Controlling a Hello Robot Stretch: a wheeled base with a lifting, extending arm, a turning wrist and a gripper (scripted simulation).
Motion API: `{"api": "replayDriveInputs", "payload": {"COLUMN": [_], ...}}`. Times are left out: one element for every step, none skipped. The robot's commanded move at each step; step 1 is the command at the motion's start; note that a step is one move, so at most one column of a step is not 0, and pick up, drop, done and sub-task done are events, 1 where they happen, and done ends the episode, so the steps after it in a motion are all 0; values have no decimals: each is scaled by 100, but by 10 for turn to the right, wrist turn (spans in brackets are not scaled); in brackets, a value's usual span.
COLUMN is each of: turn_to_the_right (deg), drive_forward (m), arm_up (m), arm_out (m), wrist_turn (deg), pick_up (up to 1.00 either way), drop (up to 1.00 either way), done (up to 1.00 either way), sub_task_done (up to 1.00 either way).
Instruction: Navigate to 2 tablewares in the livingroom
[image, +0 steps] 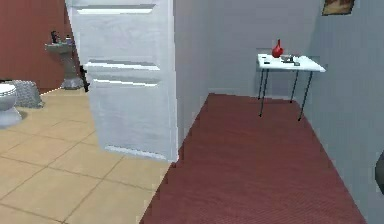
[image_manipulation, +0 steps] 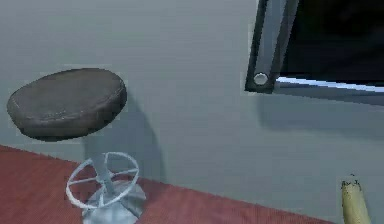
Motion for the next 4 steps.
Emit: {"api": "replayDriveInputs", "payload": {"turn_to_the_right": [0,150,0,0], "drive_forward": [60,0,50,25], "arm_up": [0,0,0,0], "arm_out": [0,0,0,0], "wrist_turn": [0,0,0,0], "pick_up": [0,0,0,0], "drop": [0,0,0,0], "done": [0,0,0,0], "sub_task_done": [0,0,0,0]}}
